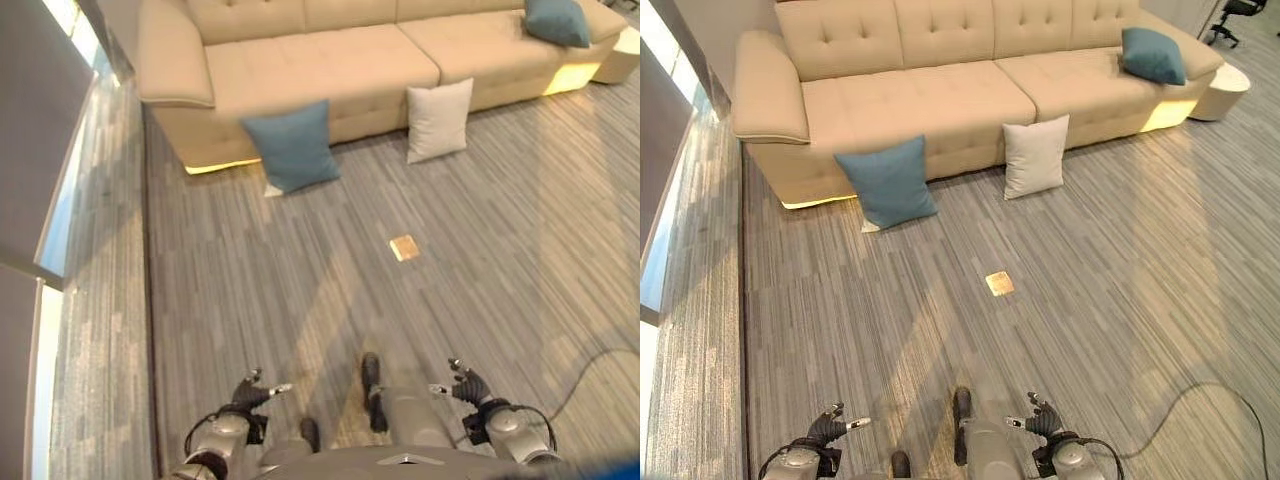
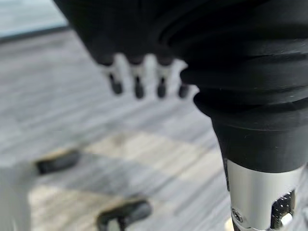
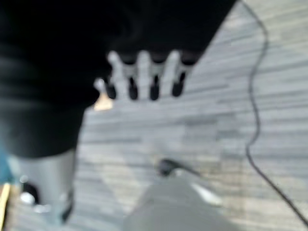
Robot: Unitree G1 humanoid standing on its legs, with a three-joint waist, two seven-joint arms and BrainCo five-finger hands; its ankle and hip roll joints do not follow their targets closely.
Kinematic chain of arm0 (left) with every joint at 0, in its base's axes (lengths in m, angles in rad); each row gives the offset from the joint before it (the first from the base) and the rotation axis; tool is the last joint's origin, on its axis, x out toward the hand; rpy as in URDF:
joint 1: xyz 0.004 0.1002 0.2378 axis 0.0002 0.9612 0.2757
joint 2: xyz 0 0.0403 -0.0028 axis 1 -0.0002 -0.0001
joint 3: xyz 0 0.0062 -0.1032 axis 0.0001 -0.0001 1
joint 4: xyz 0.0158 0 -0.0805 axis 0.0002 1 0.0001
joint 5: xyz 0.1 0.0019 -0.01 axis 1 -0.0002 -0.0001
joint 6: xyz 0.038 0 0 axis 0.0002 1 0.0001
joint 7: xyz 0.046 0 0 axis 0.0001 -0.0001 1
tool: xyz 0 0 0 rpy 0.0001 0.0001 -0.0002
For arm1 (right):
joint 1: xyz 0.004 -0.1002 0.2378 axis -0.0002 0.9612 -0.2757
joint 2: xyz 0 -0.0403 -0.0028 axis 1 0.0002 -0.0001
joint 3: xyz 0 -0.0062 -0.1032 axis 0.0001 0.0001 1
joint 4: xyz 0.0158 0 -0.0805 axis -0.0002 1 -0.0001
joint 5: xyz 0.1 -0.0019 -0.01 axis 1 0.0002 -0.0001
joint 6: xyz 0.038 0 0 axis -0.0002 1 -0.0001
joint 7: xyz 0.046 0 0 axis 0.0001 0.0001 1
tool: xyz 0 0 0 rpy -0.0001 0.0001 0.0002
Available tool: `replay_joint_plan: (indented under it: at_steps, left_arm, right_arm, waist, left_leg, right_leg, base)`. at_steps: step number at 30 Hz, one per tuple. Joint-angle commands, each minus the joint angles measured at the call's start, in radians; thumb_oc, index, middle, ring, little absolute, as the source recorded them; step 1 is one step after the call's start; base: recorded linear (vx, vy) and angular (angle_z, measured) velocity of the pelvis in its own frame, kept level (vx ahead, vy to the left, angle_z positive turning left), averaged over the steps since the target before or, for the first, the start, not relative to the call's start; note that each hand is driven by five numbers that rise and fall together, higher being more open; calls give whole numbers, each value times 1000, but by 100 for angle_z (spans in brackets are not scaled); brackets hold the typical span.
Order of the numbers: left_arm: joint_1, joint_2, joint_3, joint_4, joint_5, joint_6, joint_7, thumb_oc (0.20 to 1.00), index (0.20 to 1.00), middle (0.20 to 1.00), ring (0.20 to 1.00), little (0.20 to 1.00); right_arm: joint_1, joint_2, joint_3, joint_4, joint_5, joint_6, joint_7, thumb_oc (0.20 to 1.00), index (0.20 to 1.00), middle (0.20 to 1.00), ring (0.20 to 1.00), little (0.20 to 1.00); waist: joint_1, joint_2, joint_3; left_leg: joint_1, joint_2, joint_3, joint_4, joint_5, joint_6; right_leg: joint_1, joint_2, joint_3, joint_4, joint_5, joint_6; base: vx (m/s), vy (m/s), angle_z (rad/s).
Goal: Pick up all the scattered cushions and arrange them neatly on the sofa.
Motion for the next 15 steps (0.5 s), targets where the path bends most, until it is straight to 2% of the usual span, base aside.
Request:
replay_joint_plan:
  at_steps: [1, 2, 3, 4, 5, 6, 7, 10, 11, 13, 15]
  left_arm:
    - [-36, 6, 1, -29, -4, -30, 19, 1000, 1000, 1000, 1000, 1000]
    - [-41, 9, -5, -43, -9, -30, 15, 1000, 1000, 1000, 1000, 1000]
    - [-41, 9, -5, -43, -9, -30, 15, 1000, 1000, 1000, 1000, 1000]
    - [-47, 13, -3, -54, -19, -31, 14, 1000, 1000, 1000, 1000, 1000]
    - [-54, 17, 0, -61, -32, -28, 18, 1000, 1000, 1000, 1000, 1000]
    - [-54, 17, 0, -61, -32, -28, 18, 1000, 1000, 1000, 1000, 1000]
    - [-52, 19, 4, -64, -35, -26, 16, 1000, 1000, 1000, 1000, 1000]
    - [-40, 21, 3, -60, -21, -25, 16, 1000, 1000, 1000, 1000, 1000]
    - [-36, 25, 4, -67, -17, -24, 18, 1000, 1000, 1000, 1000, 1000]
    - [-35, 25, -1, -79, -20, -22, 20, 1000, 1000, 1000, 1000, 1000]
    - [-30, 23, 7, -76, -34, -20, 17, 1000, 1000, 1000, 1000, 1000]
  right_arm:
    - [-7, -45, -19, -41, 15, -29, 2, 1000, 1000, 1000, 1000, 1000]
    - [-11, -49, -16, -40, 25, -33, 0, 1000, 1000, 1000, 1000, 1000]
    - [-11, -49, -16, -40, 25, -33, 0, 1000, 1000, 1000, 1000, 1000]
    - [-12, -52, -16, -51, 33, -34, 4, 1000, 1000, 1000, 1000, 1000]
    - [-12, -53, -12, -46, 37, -28, 3, 1000, 1000, 1000, 1000, 1000]
    - [-12, -53, -12, -46, 37, -29, 3, 1000, 1000, 1000, 1000, 1000]
    - [-6, -53, -16, -42, 38, -25, 2, 1000, 1000, 1000, 1000, 1000]
    - [5, -54, -17, -48, 37, -28, 3, 1000, 1000, 1000, 1000, 1000]
    - [6, -55, -16, -43, 37, -26, -1, 1000, 1000, 1000, 1000, 1000]
    - [3, -56, -18, -37, 36, -24, -6, 1000, 1000, 1000, 1000, 1000]
    - [7, -51, -22, -41, 38, -21, -1, 1000, 1000, 1000, 1000, 1000]
  waist:
    - [-33, 14, -1]
    - [-29, -2, 3]
    - [-29, -2, 3]
    - [-22, -17, 7]
    - [-10, -42, 10]
    - [-9, -41, 12]
    - [7, -57, 4]
    - [17, -61, -3]
    - [24, -54, -9]
    - [33, -49, -7]
    - [31, -44, -15]
  left_leg:
    - [-32, -19, 43, 263, 113, -100]
    - [-100, -2, 71, 387, 153, -123]
    - [-101, -2, 71, 387, 153, -123]
    - [-141, 17, 104, 461, 166, -130]
    - [-201, 56, 174, 525, 162, -123]
    - [-202, 59, 174, 530, 158, -123]
    - [-258, 71, 212, 478, 131, -103]
    - [-286, 68, 221, 362, 107, -88]
    - [-327, 79, 235, 251, 146, -96]
    - [-364, 95, 238, 182, 200, -107]
    - [-349, 93, 253, 149, 197, -105]
  right_leg:
    - [156, 7, -29, -88, 3, 12]
    - [188, -3, -42, -106, -1, -3]
    - [188, -3, -42, -106, -1, -3]
    - [217, -6, -50, -118, -14, -15]
    - [261, -20, -65, -132, -36, -28]
    - [263, -18, -65, -132, -36, -28]
    - [303, -24, -67, -154, -51, -29]
    - [343, -23, -62, -181, -68, -16]
    - [375, -11, -57, -200, -91, -9]
    - [413, -3, -51, -216, -109, -4]
    - [434, -2, -44, -212, -123, 4]
  base:
    - [329, -240, 108]
    - [213, -195, 120]
    - [121, -159, 110]
    - [210, -190, 47]
    - [210, -189, 9]
    - [354, -149, 3]
    - [329, -41, -8]
    - [306, 6, -2]
    - [463, 64, -12]
    - [364, 63, -9]
    - [373, 130, -10]
